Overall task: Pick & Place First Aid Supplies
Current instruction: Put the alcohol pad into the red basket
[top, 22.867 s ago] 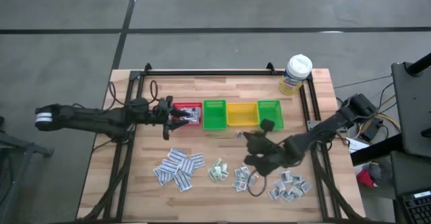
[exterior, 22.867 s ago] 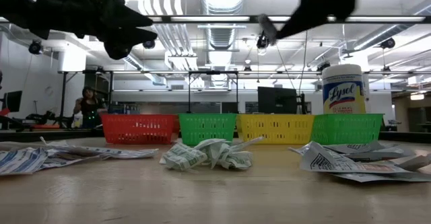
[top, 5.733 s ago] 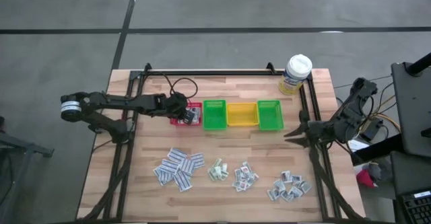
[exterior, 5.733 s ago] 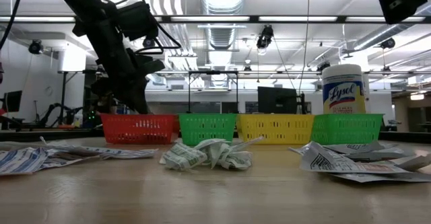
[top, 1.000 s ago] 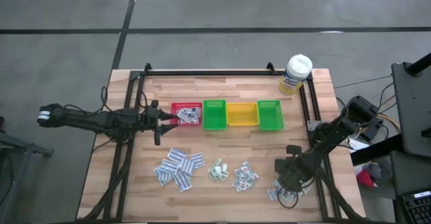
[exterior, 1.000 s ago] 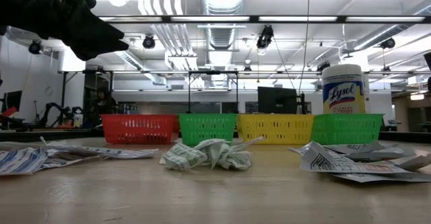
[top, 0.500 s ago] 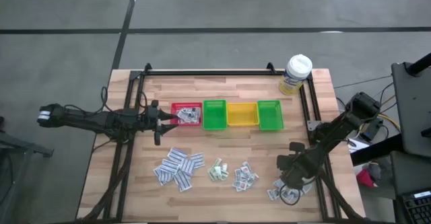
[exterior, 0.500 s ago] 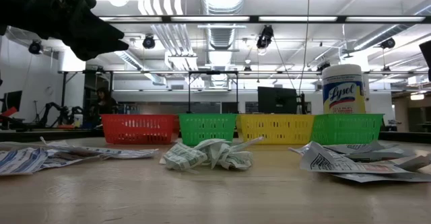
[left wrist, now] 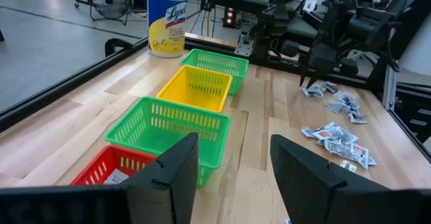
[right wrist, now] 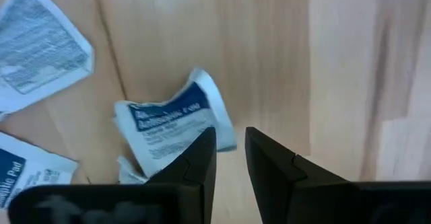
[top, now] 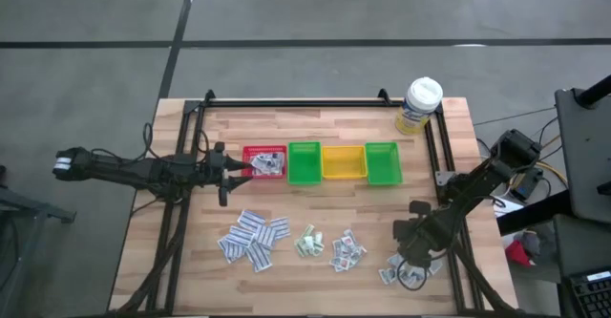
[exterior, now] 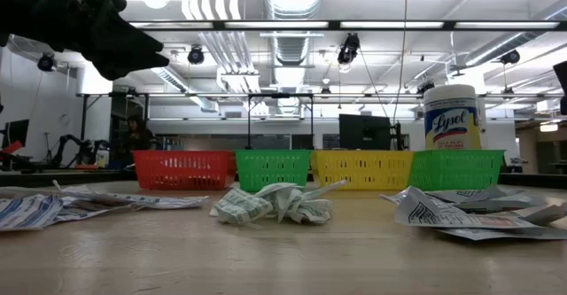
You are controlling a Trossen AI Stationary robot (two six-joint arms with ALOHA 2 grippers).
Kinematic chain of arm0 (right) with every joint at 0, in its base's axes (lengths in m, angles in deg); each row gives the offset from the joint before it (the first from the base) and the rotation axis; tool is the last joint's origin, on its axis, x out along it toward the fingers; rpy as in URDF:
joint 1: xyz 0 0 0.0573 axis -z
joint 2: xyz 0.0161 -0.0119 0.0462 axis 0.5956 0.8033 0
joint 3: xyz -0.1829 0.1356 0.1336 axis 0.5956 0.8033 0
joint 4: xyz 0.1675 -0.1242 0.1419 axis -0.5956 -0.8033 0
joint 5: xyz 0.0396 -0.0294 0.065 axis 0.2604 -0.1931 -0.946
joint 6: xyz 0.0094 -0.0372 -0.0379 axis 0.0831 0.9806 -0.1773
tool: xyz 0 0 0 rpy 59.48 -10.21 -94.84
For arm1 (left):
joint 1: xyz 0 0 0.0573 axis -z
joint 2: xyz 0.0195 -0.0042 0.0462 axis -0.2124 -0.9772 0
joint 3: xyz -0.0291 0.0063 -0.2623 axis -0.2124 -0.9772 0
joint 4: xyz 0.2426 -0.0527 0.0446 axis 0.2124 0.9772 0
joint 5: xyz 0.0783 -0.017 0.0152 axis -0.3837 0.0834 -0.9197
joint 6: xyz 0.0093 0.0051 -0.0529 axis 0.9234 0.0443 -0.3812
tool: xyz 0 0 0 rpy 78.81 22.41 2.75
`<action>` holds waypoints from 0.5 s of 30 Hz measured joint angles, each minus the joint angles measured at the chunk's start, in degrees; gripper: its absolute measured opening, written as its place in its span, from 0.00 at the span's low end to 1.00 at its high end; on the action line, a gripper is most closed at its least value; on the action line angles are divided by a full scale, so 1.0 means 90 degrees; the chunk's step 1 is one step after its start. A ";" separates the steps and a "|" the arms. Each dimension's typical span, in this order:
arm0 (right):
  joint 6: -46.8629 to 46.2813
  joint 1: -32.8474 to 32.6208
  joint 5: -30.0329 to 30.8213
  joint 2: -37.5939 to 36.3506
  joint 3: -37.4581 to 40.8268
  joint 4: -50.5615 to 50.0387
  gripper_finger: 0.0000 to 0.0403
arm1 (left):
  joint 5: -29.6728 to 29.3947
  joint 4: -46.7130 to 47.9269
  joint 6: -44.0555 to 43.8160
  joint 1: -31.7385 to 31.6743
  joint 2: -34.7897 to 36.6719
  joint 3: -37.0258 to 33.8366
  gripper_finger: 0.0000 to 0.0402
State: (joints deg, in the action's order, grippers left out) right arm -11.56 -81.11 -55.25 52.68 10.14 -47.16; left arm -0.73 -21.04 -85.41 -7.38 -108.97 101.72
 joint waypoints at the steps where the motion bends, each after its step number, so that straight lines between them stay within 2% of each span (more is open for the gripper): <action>1: 0.0032 0.0000 -0.0004 0.0000 0.0013 0.0066 0.20 | 0.0001 0.0001 0.0001 0.0000 0.0000 0.0000 0.45; 8: 0.0218 0.0000 -0.0176 0.0002 0.0062 0.0286 0.17 | 0.0011 0.0002 0.0001 0.0000 0.0000 0.0000 0.44; 15: 0.0230 0.0000 -0.0181 0.0002 0.0193 0.0351 0.19 | 0.0013 0.0002 0.0003 -0.0002 0.0000 0.0000 0.44</action>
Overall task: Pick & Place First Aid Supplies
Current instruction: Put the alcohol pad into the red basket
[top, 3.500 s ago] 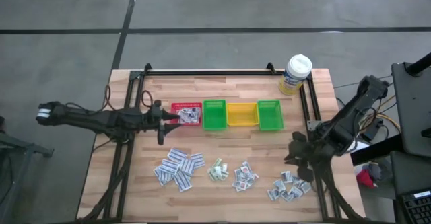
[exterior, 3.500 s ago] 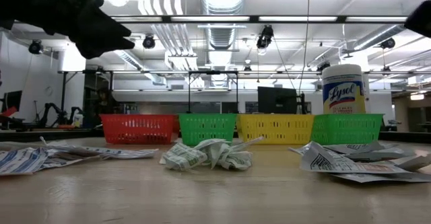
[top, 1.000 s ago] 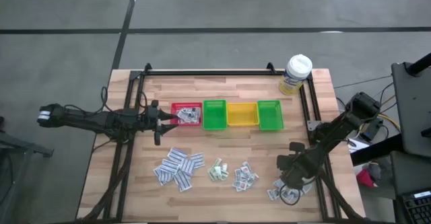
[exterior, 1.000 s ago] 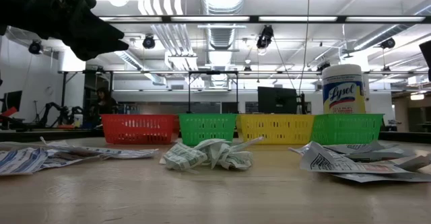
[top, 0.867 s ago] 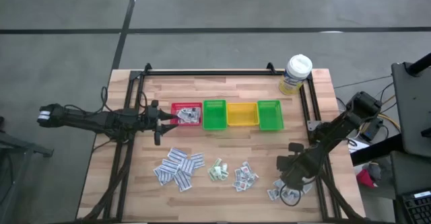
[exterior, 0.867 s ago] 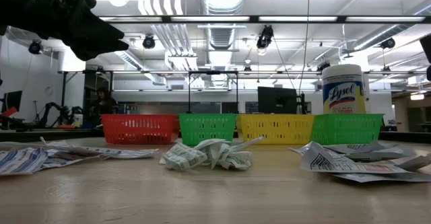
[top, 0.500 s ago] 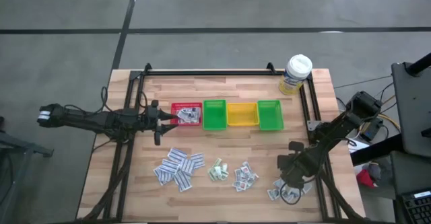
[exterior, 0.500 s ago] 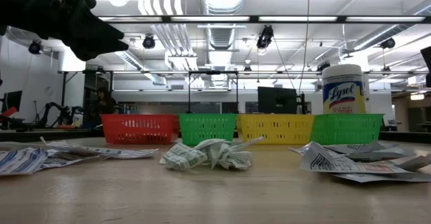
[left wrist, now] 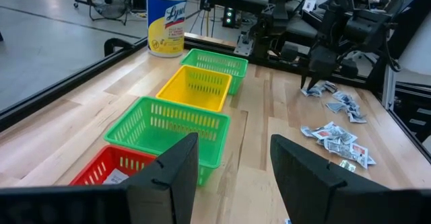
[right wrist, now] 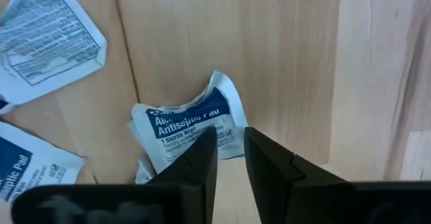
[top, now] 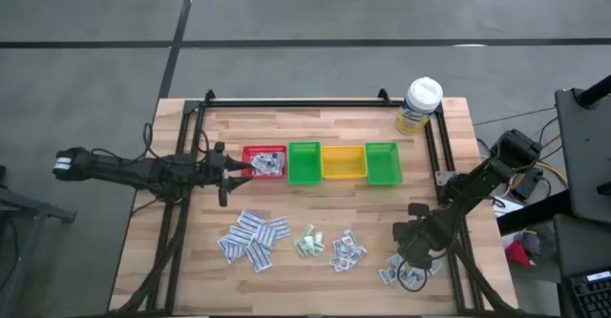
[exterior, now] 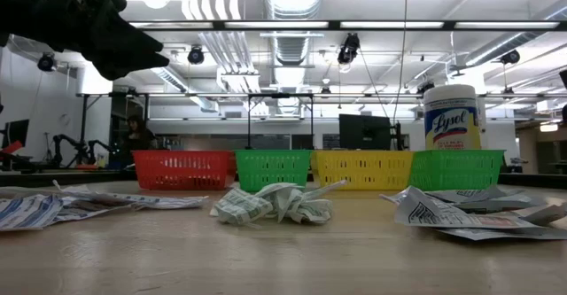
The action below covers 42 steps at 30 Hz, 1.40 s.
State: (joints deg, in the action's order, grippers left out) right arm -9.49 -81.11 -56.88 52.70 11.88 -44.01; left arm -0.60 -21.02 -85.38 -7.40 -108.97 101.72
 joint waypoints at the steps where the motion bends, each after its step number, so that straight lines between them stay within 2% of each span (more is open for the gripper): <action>1: 0.0005 0.0000 -0.0002 -0.0001 0.0014 0.0015 0.19 | 0.0000 0.0000 0.0000 0.0002 0.0000 0.0000 0.45; 6: 0.0009 0.0000 -0.0036 -0.0002 0.0071 0.0098 0.17 | 0.0000 0.0000 0.0000 0.0002 0.0000 0.0000 0.45; 21: -0.0064 -0.0007 -0.0058 -0.0005 0.0087 0.0162 0.03 | 0.0000 0.0002 0.0000 0.0002 0.0000 0.0000 0.44; 33: -0.0445 -0.0002 -0.0017 -0.0110 0.0130 0.0051 0.02 | 0.0000 0.0005 0.0000 0.0000 -0.0001 0.0000 0.45; 42: -0.0433 -0.0012 -0.0050 -0.0352 -0.0148 0.0080 0.02 | 0.0002 0.0010 -0.0016 0.0002 -0.0002 0.0000 0.44</action>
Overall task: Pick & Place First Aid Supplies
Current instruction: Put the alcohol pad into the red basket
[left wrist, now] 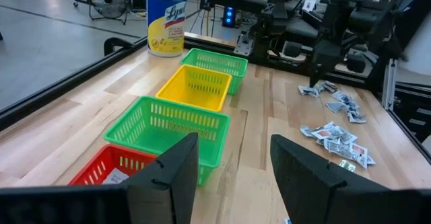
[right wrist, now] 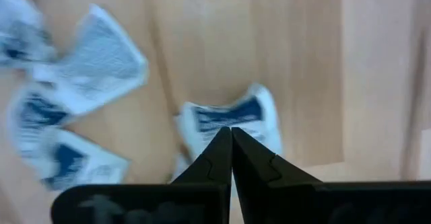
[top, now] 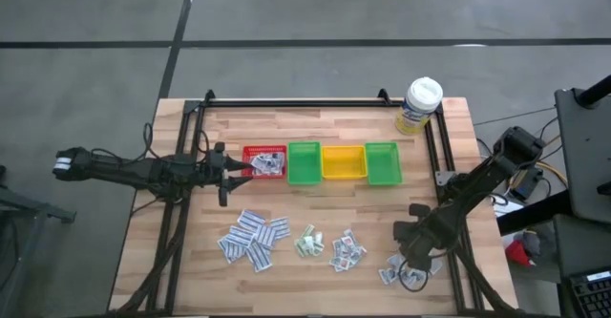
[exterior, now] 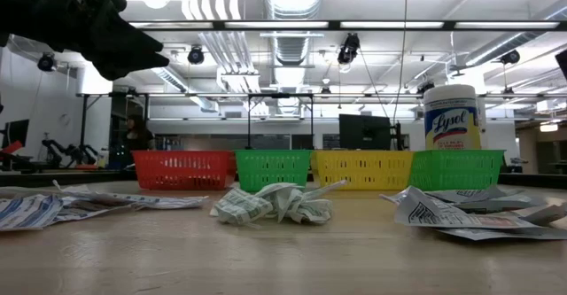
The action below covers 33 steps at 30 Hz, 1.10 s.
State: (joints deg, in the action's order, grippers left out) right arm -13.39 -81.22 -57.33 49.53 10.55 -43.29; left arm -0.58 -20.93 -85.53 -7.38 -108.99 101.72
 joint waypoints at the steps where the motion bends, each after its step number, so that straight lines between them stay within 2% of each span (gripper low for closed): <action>1: -0.0008 -0.0011 -0.0064 -0.0005 -0.0054 0.0014 0.02 | 0.0000 0.0002 -0.0001 -0.0002 0.0000 0.0000 0.45; 10: -0.0831 -0.0207 -0.0560 0.0005 -0.0322 0.0050 0.03 | 0.0000 0.0031 0.0006 -0.0002 0.0000 0.0000 0.44; 15: -0.1326 -0.0305 -0.0667 0.0020 -0.0336 0.0112 0.10 | 0.0000 0.0033 0.0011 -0.0001 -0.0002 0.0000 0.44; 23: -0.1062 -0.0316 -0.0835 0.0451 -0.0405 0.0271 0.22 | 0.0000 0.0049 0.0012 0.0000 -0.0006 0.0000 0.45; 33: -0.0665 -0.0316 -0.0832 0.1075 -0.0968 -0.0095 0.19 | 0.0000 0.0059 0.0014 -0.0002 -0.0007 0.0000 0.45</action>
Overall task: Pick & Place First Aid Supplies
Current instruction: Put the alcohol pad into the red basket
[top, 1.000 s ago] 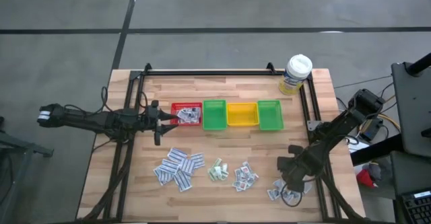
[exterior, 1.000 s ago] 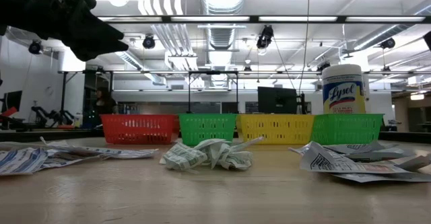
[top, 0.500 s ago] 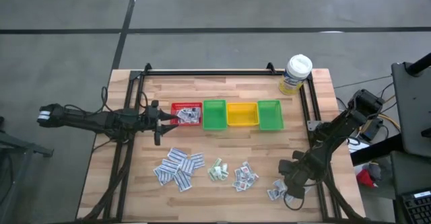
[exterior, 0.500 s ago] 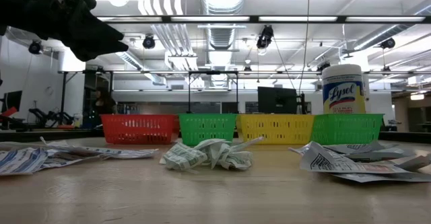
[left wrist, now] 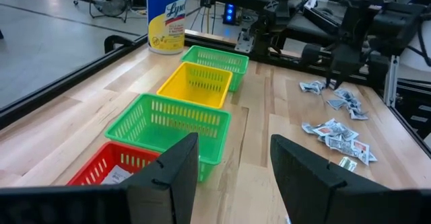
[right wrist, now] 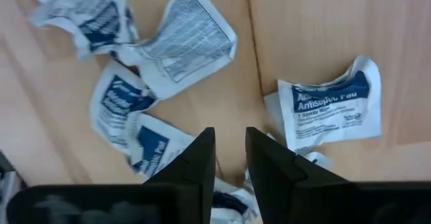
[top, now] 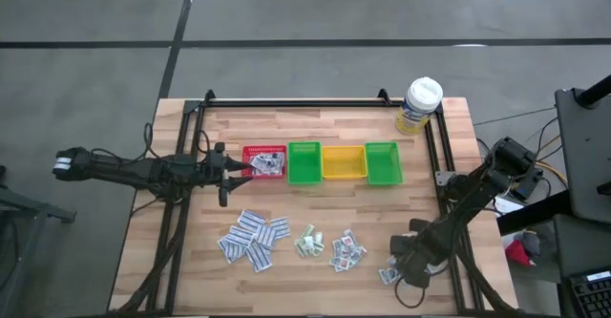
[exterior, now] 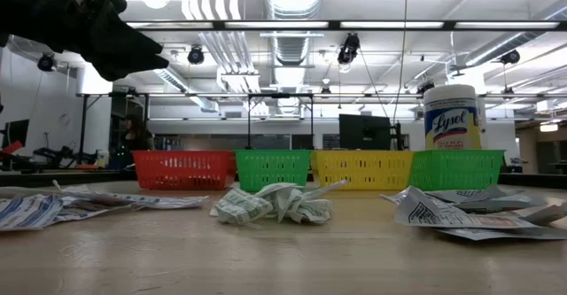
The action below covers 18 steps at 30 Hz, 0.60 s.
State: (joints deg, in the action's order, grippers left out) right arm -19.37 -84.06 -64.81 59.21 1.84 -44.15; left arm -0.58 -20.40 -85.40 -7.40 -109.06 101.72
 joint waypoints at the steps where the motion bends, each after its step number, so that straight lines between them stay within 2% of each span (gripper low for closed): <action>1: 0.0008 0.0001 0.0000 0.0019 -0.0079 -0.0080 0.19 | 0.0000 0.0001 0.0000 0.0000 0.0000 0.0000 0.45; 7: -0.0045 -0.0001 0.0169 0.0023 -0.0384 -0.0526 0.17 | 0.0000 0.0009 0.0017 0.0002 0.0002 0.0000 0.44; 18: 0.0152 0.0002 0.0338 0.0438 -0.0423 -0.0717 0.18 | 0.0000 0.0083 0.0012 0.0001 -0.0005 0.0000 0.44</action>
State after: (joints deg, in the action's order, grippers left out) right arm -18.01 -84.04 -61.77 63.15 -1.97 -50.60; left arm -0.58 -19.65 -85.29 -7.39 -109.10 101.72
